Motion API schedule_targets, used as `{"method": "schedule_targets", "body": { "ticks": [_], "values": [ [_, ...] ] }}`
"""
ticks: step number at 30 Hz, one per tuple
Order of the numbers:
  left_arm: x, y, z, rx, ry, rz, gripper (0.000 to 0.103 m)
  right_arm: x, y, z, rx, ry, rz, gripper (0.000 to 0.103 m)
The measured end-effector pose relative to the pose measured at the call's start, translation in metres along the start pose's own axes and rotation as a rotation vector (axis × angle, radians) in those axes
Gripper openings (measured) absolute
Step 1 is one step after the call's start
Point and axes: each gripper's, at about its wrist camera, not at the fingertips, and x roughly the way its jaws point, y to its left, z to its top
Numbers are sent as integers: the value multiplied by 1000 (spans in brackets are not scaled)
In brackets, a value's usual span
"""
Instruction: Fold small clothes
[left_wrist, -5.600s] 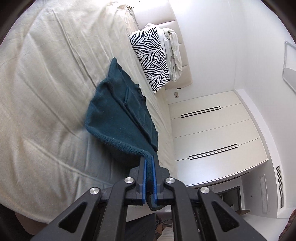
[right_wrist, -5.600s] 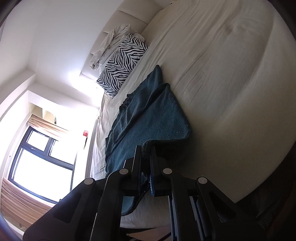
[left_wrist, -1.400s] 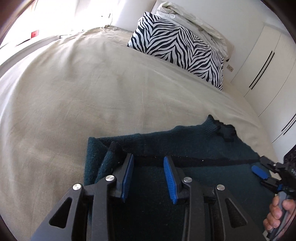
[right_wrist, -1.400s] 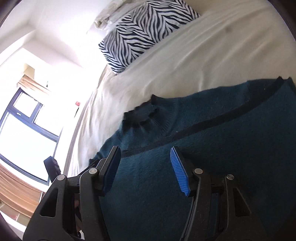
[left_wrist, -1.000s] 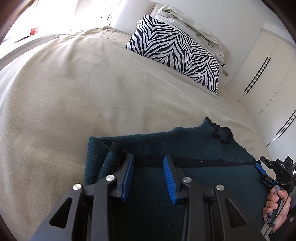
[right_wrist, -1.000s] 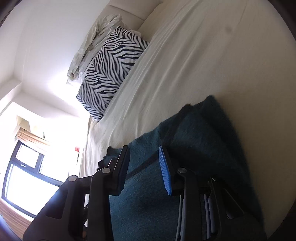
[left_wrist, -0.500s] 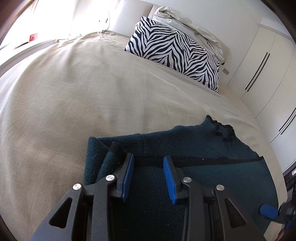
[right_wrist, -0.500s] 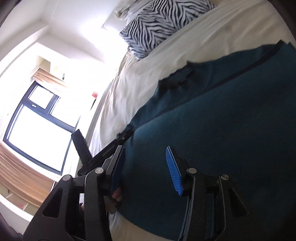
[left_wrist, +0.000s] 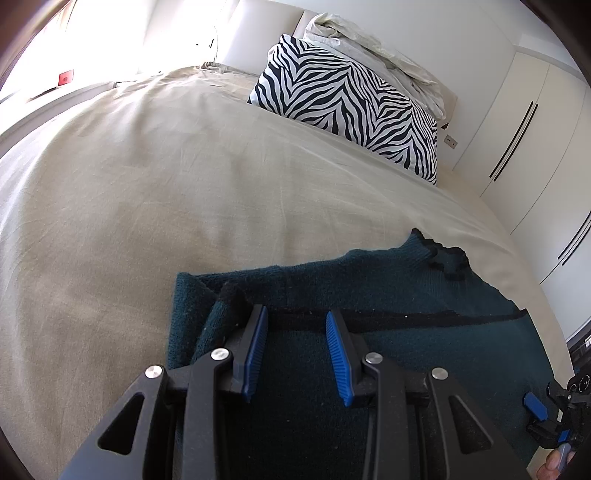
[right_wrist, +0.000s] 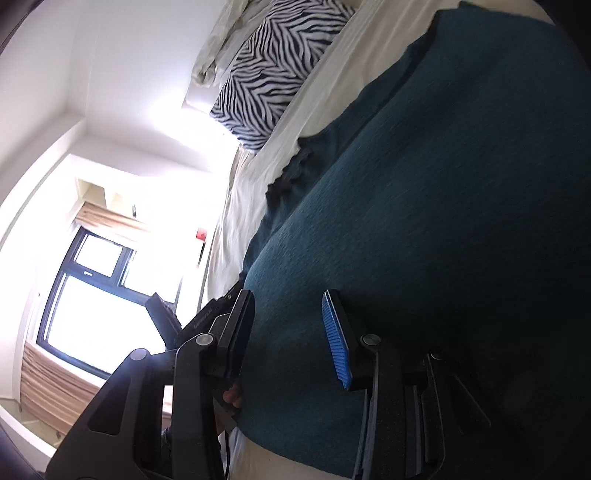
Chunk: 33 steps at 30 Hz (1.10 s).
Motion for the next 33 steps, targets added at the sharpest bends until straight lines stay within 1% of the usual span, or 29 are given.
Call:
{"method": "schedule_targets", "body": {
  "ticks": [3, 4, 5, 6, 7, 8, 10, 11, 12, 13, 14, 16, 18, 19, 20, 21, 22, 24, 26, 27, 29, 30, 31, 32, 33],
  "values": [
    [-1, 1, 1, -12, 13, -11, 36, -42, -20, 12, 48, -102, -70, 34],
    [-4, 2, 3, -21, 26, -13, 36, -56, -23, 14, 57, -129, -118, 36],
    [-10, 1, 3, -26, 40, 2, 36, -67, -24, 17, 64, -153, -155, 36],
    [-20, -3, 2, -31, 44, 29, 36, -75, -24, 17, 72, -164, -162, 37],
    [-34, -8, -1, -38, 38, 33, 36, -83, -25, 19, 84, -167, -173, 40],
    [-48, -15, -7, -46, 30, 10, 36, -87, -21, 17, 79, -165, -176, 43],
    [-79, -34, -24, -44, 14, -62, 37, -84, -13, 9, 53, -134, -146, 44],
    [-92, -45, -36, -32, 14, -91, 40, -80, -7, 4, 49, -105, -117, 44],
    [-103, -58, -50, -15, 24, -127, 42, -67, 2, -2, 44, -69, -86, 44],
    [-109, -69, -64, 6, 40, -160, 47, -54, 13, -10, 36, -34, -57, 44],
    [-111, -79, -78, 27, 63, -180, 47, -47, 21, -18, 27, -4, -29, 44],
    [-101, -91, -99, 64, 115, -181, 47, -31, 30, -31, 17, 37, 12, 44],
    [-86, -84, -109, 40, 154, -152, 46, -16, 27, -39, 39, 80, 13, 44],
    [-84, -76, -110, 12, 152, -160, 35, -8, 21, -42, 56, 119, 4, 43],
    [-86, -67, -109, -12, 151, -164, 27, -3, 14, -45, 70, 145, -28, 41],
    [-89, -60, -108, -24, 151, -165, 27, -4, 7, -45, 74, 150, -40, 40],
    [-94, -53, -107, -28, 143, -166, 27, -8, 3, -44, 76, 141, -20, 40],
    [-101, -33, -108, -51, 135, -165, 27, -28, -10, -39, 96, 92, -17, 40],
    [-111, -8, -108, -117, 134, -190, 27, -48, -28, -31, 144, 34, -7, 40],
    [-121, 1, -109, -135, 119, -178, 29, -58, -35, -28, 165, 5, -10, 40],
    [-146, 18, -107, -157, 57, -138, 47, -80, -39, -22, 168, -53, -46, 41],
    [-157, 27, -105, -178, 24, -139, 49, -90, -38, -21, 157, -74, -66, 42],
    [-164, 35, -101, -199, 3, -139, 52, -98, -37, -21, 150, -88, -82, 45],
    [-167, 42, -98, -220, -6, -138, 58, -104, -35, -21, 146, -95, -86, 47],
    [-165, 49, -94, -241, -5, -147, 59, -107, -32, -21, 142, -100, -84, 48]
  ]
}}
